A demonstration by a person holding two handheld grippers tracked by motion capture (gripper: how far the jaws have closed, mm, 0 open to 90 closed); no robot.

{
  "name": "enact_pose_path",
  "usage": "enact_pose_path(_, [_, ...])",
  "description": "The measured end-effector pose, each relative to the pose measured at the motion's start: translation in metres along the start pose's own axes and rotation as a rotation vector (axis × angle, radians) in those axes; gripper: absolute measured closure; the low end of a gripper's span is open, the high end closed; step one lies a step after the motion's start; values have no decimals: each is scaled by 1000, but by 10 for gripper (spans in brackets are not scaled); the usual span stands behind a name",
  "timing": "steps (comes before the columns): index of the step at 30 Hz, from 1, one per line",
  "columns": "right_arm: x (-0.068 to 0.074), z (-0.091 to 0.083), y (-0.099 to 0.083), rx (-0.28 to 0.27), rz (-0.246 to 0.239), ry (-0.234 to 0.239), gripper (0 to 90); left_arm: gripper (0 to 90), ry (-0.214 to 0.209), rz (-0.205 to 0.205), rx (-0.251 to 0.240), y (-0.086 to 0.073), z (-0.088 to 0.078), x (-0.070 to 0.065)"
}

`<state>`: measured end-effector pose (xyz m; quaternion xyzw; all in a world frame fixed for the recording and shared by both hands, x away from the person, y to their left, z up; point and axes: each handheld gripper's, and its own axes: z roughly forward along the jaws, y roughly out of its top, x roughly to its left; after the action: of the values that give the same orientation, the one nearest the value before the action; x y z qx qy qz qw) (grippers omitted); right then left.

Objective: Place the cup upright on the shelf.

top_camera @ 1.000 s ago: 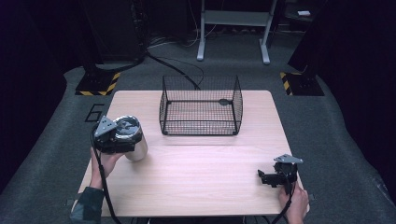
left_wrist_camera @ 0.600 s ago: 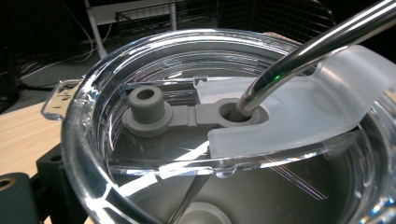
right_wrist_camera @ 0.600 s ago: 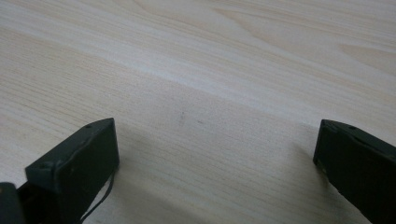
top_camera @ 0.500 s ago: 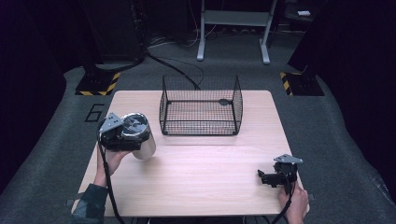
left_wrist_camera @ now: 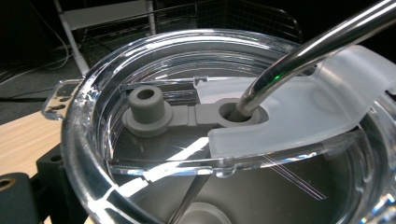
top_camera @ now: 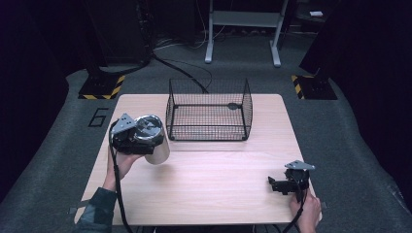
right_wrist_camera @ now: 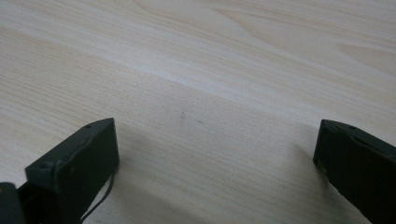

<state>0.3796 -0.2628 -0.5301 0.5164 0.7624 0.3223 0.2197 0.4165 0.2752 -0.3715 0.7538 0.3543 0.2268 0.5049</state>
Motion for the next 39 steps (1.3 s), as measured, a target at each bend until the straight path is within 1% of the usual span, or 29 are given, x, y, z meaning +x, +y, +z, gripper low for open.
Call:
enact_pose_path(1, [0, 0, 0, 0, 0, 0, 0, 35, -4, 5, 4, 1, 0, 0])
enact_pose_path(4, [0, 0, 0, 0, 0, 0, 0, 35, -18, -1, -1, 3, 2, -3])
enact_pose_path(5, [0, 0, 0, 0, 0, 0, 0, 35, -25, 4, -1, 5, 3, -4])
enact_pose_path(14, [0, 0, 0, 0, 0, 0, 0, 35, -60, 13, -11, 17, 9, -12])
enact_pose_path(16, [0, 0, 0, 0, 0, 0, 0, 35, -71, 13, -5, 19, 10, -14])
enact_pose_path(20, [0, 0, 0, 0, 0, 0, 0, 35, -78, 28, -3, 25, 14, -18])
enact_pose_path(26, [0, 0, 0, 0, 1, 0, 0, 35, -92, 36, 2, 31, 19, -22])
enact_pose_path(28, [0, 0, 0, 0, 0, 0, 0, 35, -103, 38, 9, 34, 20, -22])
enact_pose_path(32, [0, 0, 0, 0, 0, 0, 0, 35, -109, 41, 5, 39, 24, -26])
enact_pose_path(33, [0, 0, 0, 0, 0, 0, 0, 35, -117, 42, 11, 40, 25, -26])
enact_pose_path(35, [0, 0, 0, 0, 0, 0, 0, 35, -111, 46, 3, 43, 27, -27])
enact_pose_path(39, [0, 0, 0, 0, 0, 0, 0, 35, -123, 38, 4, 48, 30, -29])
